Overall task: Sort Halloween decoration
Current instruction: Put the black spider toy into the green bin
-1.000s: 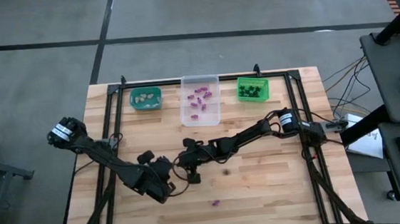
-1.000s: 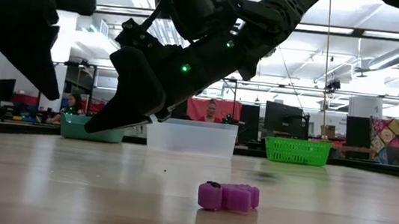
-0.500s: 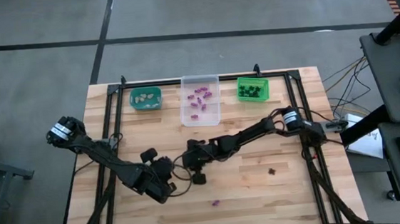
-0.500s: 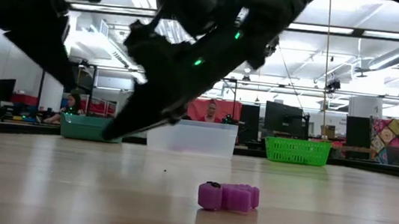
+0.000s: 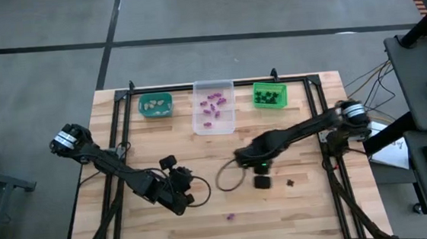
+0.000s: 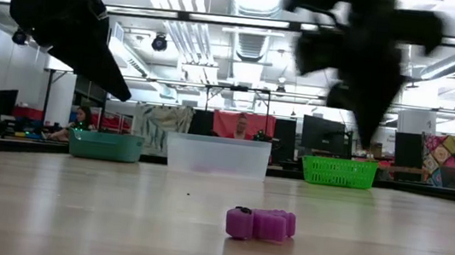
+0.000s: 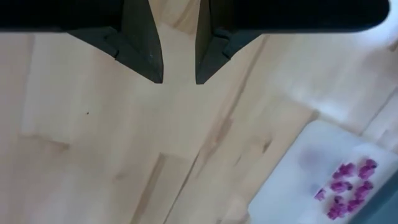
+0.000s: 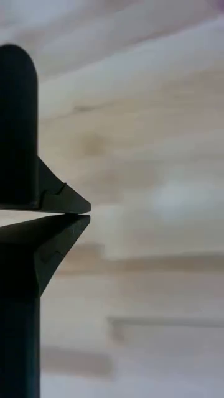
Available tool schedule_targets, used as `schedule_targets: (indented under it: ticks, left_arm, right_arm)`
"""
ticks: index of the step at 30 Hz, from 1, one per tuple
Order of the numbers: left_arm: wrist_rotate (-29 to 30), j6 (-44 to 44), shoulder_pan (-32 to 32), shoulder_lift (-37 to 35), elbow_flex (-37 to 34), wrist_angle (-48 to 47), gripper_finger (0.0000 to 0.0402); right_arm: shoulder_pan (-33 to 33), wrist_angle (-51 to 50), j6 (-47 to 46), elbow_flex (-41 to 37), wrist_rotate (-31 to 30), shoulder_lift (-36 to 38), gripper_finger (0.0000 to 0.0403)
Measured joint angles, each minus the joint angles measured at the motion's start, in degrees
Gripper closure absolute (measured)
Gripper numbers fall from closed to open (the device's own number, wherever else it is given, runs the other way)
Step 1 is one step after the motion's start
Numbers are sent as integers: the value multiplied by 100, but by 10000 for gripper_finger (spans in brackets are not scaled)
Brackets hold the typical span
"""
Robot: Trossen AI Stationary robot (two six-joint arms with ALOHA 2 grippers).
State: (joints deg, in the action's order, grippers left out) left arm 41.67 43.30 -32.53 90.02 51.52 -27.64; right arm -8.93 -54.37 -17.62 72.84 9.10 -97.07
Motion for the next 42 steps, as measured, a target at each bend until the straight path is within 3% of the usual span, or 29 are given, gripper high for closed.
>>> schedule_targets:
  ticks: [4, 8, 17, 23, 29, 42]
  left_arm:
    - [111, -140, 2, 0, -149, 339, 325]
    - [203, -239, 2, 0, -222, 406, 325]
    - [692, -567, 24, 0, -224, 467, 325]
    - [693, -803, 98, 0, -224, 509, 325]
    - [693, -1126, 168, 0, -224, 564, 325]
    - [691, -1639, 267, 0, -224, 851, 325]
  right_arm:
    - [-307, 148, -163, -1207, -32, 836, 394]
    - [-660, 132, -947, -2194, -122, 1556, 394]
    - [-1032, 231, -3548, -3112, -99, 2521, 393]
    - [-1057, 303, -4713, -3155, 279, 2446, 356]
    - [-1231, 758, -4924, -3032, 291, 2192, 308]
    - [-1609, 839, -5193, -2681, 435, 1253, 303]
